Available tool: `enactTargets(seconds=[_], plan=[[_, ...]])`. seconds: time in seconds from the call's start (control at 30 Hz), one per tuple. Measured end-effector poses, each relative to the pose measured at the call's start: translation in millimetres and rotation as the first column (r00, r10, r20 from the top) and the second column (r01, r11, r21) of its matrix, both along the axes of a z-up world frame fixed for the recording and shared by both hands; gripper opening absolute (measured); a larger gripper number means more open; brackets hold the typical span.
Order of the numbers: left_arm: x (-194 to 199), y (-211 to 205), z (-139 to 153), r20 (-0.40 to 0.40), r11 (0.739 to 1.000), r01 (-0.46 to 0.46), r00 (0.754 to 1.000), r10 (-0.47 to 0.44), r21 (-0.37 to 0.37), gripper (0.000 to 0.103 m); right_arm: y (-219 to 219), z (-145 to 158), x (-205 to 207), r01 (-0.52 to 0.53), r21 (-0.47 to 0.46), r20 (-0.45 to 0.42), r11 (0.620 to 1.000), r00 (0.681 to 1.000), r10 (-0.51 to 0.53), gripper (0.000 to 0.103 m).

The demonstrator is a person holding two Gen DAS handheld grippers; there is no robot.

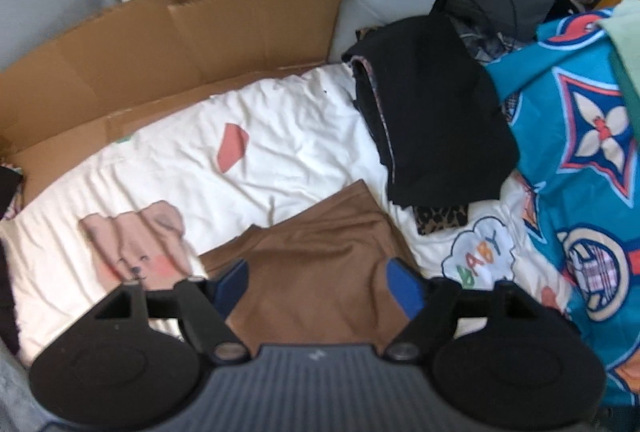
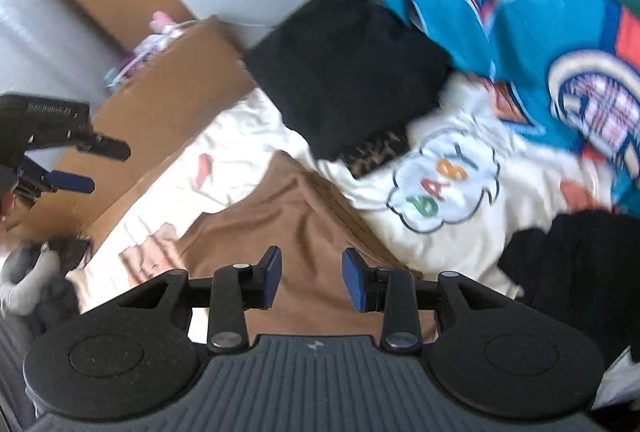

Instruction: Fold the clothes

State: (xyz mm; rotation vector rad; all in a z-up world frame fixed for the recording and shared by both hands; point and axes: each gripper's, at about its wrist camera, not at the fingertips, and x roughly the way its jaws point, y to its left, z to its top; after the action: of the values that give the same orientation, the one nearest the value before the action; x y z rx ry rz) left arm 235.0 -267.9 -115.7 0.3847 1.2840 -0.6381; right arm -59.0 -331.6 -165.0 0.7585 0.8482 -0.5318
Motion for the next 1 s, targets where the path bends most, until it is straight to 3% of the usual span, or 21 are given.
enactTargets(seconds=[0.23,0.43,0.6,0.73,0.9,1.0], plan=[[-14,46,42,-0.019,0.999,0.029,0.999,-0.030,-0.028,0.077,4,57,11,-0.161,-0.010,-0.022,0.987,0.987,0.160,0.049],[-23,69,80,0.014,0.995,0.070,0.997,-0.070,-0.066,0.078,8,113,29,-0.316,-0.040,-0.004,0.948,0.949,0.316,0.065],[-27,80,107,0.047,0.994,0.071,0.997,-0.068,-0.084,0.078,0,149,36,-0.373,-0.042,0.014,0.927,0.927,0.374,0.069],[-31,90,133,0.073,0.989,0.066,0.996,-0.056,-0.135,0.078,-4,170,35,-0.418,-0.092,-0.037,0.904,0.908,0.416,0.070],[-42,97,152,0.154,0.982,0.056,0.988,-0.028,-0.183,0.080,0,188,41,-0.531,-0.126,-0.054,0.838,0.847,0.528,0.077],[-47,96,144,0.201,0.982,0.049,0.980,-0.011,-0.184,0.081,0,185,50,-0.580,-0.125,-0.048,0.805,0.814,0.579,0.078]])
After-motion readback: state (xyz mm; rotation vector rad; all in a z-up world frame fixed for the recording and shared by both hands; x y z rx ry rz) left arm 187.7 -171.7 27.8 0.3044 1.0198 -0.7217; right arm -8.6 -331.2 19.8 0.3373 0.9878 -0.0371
